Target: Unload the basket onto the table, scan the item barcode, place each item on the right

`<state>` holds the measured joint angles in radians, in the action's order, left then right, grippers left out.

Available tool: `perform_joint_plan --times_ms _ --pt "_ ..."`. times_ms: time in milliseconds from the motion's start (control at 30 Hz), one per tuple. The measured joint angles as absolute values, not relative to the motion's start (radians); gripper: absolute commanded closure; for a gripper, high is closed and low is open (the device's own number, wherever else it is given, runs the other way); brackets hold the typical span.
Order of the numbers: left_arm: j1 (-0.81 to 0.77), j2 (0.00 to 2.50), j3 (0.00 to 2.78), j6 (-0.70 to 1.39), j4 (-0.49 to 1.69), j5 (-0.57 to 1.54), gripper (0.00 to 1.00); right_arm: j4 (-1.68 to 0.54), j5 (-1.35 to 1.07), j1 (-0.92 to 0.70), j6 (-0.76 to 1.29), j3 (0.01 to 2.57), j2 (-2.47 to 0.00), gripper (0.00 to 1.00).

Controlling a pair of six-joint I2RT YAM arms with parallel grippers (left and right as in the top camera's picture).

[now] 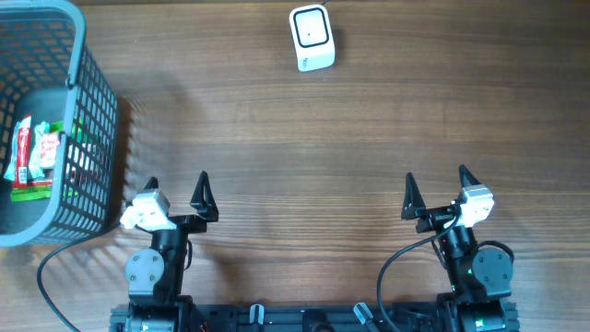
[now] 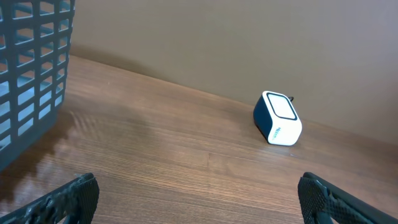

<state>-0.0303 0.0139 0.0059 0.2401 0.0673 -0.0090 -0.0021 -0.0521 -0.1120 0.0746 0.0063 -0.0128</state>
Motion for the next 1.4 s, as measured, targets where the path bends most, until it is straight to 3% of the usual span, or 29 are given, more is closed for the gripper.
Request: perform_joint_plan --times_ms 1033,1200,1400 --pt "-0.030 0.014 0.007 0.240 0.068 0.027 0.00 -0.002 -0.052 -0.112 0.075 0.006 -0.013 0.00" --pt "-0.030 0.043 0.179 0.256 0.359 0.085 0.00 -0.001 -0.052 -0.112 0.075 0.006 -0.013 0.00" --pt "-0.030 0.305 0.787 0.286 0.841 0.134 0.00 -0.001 -0.052 -0.112 0.075 0.006 -0.014 0.00"
